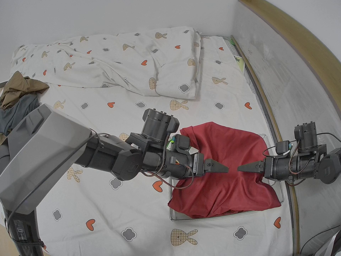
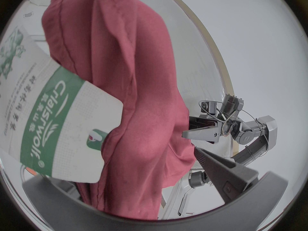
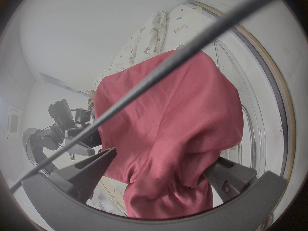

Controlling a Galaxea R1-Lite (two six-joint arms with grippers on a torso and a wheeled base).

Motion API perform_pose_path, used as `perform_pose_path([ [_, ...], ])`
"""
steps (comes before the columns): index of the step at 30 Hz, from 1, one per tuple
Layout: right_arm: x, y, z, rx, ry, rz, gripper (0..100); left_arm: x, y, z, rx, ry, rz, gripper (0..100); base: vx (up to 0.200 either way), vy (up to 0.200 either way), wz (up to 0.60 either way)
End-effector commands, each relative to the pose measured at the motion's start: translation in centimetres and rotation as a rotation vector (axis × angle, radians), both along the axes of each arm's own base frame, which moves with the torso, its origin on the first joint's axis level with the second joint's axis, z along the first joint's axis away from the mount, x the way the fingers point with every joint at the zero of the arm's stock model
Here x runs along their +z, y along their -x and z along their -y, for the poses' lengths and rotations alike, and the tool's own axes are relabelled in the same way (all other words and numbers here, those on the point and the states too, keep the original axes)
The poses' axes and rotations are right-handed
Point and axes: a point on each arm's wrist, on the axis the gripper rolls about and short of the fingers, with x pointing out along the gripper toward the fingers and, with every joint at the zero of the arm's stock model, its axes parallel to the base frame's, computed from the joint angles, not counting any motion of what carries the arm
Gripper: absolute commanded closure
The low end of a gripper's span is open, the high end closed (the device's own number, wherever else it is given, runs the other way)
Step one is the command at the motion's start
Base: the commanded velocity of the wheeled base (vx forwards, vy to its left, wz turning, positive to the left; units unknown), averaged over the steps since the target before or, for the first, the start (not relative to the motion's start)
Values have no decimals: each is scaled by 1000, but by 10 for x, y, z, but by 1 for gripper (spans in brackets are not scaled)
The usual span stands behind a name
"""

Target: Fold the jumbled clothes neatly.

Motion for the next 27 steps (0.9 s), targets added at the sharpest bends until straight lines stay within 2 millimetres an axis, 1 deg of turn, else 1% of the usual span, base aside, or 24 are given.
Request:
perform_pose_path([
  [1, 1, 1, 0, 4, -2, 5, 0, 6, 2, 0, -3, 10, 12, 0, 0, 0, 0],
  [2, 1, 1, 0, 4, -2, 5, 0, 6, 2, 0, -3, 10, 12, 0, 0, 0, 0],
  [3, 2, 1, 0, -1, 1, 8, 0, 12, 6, 3, -3, 13, 27, 0, 0, 0, 0],
  [4, 2, 1, 0, -1, 1, 8, 0, 12, 6, 3, -3, 13, 27, 0, 0, 0, 0],
  [5, 1, 1, 0, -10, 9, 9, 0, 19, 9, 4, 13, 8, 52, 0, 0, 0, 0],
  [7, 1, 1, 0, -15, 14, 8, 0, 21, 11, 6, 16, 6, 63, 0, 0, 0, 0],
  [8, 1, 1, 0, -17, 16, 10, 0, 28, 15, 7, 23, 4, 93, 0, 0, 0, 0],
  [10, 2, 1, -1, -17, 17, 12, 0, 35, 20, 6, 28, -1, 100, 0, 0, 0, 0],
  [12, 2, 1, -1, -17, 17, 12, 0, 37, 21, 6, 27, -1, 103, 0, 0, 0, 0],
  [13, 3, 2, -2, -13, 17, 17, 0, 47, 26, 2, 39, -38, 129, 0, 0, 0, 0],
  [14, 3, 2, -2, -12, 16, 17, 0, 50, 28, 1, 50, -65, 153, 0, 0, 0, 0],
  [19, 3, 3, -3, -10, 16, 17, 0, 53, 36, 0, 163, -220, 281, 0, 0, 0, 0],
  [23, 4, 3, -2, -12, 17, 19, 0, 53, 43, 0, 170, -257, 278, 0, 0, 0, 0],
  [25, 4, 3, -3, -12, 17, 20, 0, 56, 51, -1, 162, -287, 275, 0, 0, 0, 0],
  [27, 4, 3, -3, -12, 17, 20, 0, 58, 52, -2, 180, -317, 301, 0, 0, 0, 0],
])
